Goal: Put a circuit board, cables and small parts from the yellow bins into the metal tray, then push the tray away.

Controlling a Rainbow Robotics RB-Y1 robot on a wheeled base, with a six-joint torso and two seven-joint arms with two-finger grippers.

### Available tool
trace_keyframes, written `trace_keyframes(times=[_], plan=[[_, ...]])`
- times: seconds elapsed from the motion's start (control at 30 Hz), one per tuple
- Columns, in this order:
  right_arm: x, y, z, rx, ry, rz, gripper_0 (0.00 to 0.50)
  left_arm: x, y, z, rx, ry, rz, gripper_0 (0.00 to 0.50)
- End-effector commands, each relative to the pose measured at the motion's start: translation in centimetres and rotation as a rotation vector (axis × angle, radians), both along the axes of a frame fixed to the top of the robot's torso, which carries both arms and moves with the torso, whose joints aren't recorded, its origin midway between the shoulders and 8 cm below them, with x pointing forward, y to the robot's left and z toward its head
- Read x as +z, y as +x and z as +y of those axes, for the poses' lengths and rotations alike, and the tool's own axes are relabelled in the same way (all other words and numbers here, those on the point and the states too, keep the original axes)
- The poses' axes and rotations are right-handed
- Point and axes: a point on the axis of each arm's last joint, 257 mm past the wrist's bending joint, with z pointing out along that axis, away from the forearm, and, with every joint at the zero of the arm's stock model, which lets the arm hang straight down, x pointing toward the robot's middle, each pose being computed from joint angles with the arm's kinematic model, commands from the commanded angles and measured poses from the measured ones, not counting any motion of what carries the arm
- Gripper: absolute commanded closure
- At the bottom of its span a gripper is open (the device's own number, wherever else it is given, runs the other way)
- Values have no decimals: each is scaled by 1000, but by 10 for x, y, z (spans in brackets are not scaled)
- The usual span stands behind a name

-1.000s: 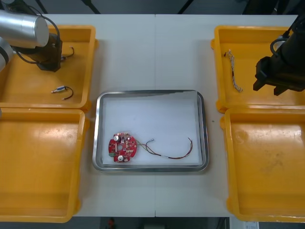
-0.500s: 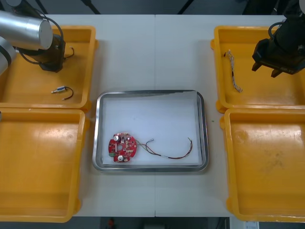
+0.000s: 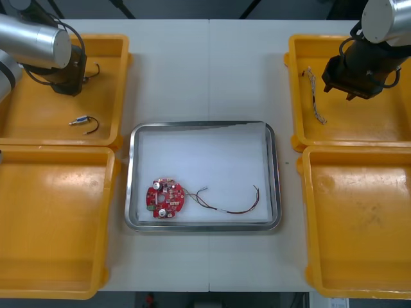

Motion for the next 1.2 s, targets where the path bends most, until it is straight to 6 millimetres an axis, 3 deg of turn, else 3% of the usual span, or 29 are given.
trace_keyframes(times=[0.03, 0.1, 0.17, 0.2, 0.23, 0.27, 0.6, 0.77, 1.2], plan=[[19, 30, 20, 48, -15, -90, 0, -54, -21, 3, -62, 69, 87, 0], [15, 32, 21, 45, -14, -95, 0, -57, -22, 3, -70, 84, 95, 48], [7, 34, 23, 41, -16, -93, 0, -60, -24, 4, -79, 106, 105, 330], [6, 35, 24, 40, -16, -94, 0, -61, -24, 5, -81, 111, 106, 364], [4, 36, 25, 40, -17, -96, 0, -64, -26, 5, -85, 120, 114, 448], [1, 37, 26, 39, -12, -94, 0, -68, -28, 5, -90, 129, 123, 492], [-14, 38, 43, 55, 10, -87, 0, -79, -35, 3, -117, 158, 158, 500], [-27, 32, 47, 78, -23, -59, 0, -73, -42, 15, -161, 218, 202, 500], [-43, 24, 51, 92, -14, -27, 0, -2, -78, 41, -332, 305, 354, 500]])
